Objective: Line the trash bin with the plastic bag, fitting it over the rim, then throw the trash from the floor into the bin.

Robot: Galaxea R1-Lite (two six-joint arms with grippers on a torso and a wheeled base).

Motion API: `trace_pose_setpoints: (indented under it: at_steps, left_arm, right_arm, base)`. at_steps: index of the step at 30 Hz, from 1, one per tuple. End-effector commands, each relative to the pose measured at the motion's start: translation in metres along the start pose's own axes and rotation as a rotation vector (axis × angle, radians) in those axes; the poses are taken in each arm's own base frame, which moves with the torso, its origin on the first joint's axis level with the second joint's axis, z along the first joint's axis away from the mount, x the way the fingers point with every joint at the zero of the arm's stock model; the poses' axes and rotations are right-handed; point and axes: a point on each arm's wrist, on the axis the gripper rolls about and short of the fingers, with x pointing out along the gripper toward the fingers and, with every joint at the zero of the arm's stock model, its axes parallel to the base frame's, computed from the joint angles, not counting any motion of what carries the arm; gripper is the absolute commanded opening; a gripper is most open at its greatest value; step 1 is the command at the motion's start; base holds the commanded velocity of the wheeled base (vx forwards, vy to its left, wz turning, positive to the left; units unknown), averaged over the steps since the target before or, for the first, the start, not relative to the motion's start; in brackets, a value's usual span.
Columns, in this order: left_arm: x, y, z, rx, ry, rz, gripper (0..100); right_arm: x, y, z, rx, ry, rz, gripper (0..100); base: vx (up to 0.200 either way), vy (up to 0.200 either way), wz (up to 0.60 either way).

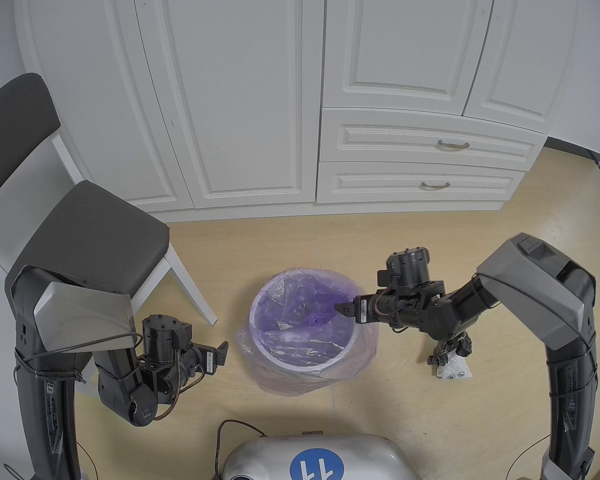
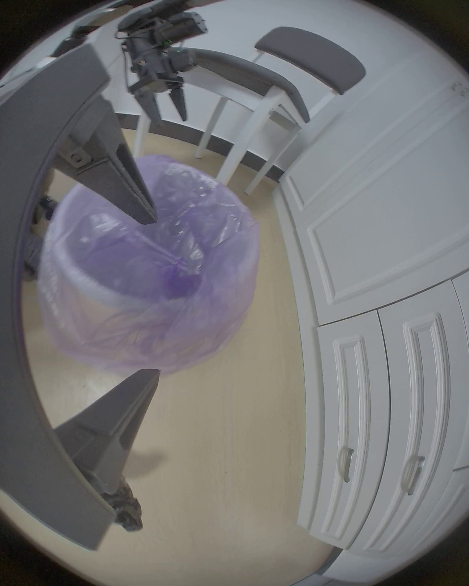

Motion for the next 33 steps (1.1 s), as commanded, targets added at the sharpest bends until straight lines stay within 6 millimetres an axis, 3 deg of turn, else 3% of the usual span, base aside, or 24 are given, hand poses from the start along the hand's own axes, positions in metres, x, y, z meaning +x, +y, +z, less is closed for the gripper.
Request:
trace_pose_setpoints:
  at_steps: [1, 9, 13, 22, 28, 33]
  left_arm:
    - [0.003, -0.001, -0.002, 0.001, 0.003, 0.001, 100]
    - [0.001, -0.005, -0.005, 0.004, 0.008, -0.004, 100]
    - [-0.002, -0.006, -0.004, 0.007, 0.006, -0.005, 100]
    - [-0.003, -0.006, -0.003, 0.004, -0.012, -0.006, 100]
    - [0.000, -0.007, -0.002, 0.002, -0.021, -0.006, 100]
    - [0.004, -0.008, 0.004, -0.004, -0.046, -0.007, 100]
  right_arm:
    - [0.047, 0.021, -0.025, 0.015, -0.028, -0.055, 100]
    - [0.057, 0.020, -0.035, -0.019, -0.022, -0.150, 100]
    - [0.041, 0.011, -0.034, -0.136, 0.045, -0.222, 100]
    - [0.003, -0.005, -0.039, -0.308, 0.151, -0.208, 100]
    - [0.006, -0.004, -0.031, -0.284, 0.105, -0.198, 100]
    - [0.020, -0.002, -0.021, -0.186, 0.004, -0.199, 100]
  base:
    - [0.000, 0.000, 0.00]
    - [0.000, 0.000, 0.00]
    - [0.000, 0.000, 0.00]
    - [0.000, 0.000, 0.00]
    - [0.000, 0.000, 0.00]
    - [0.000, 0.000, 0.00]
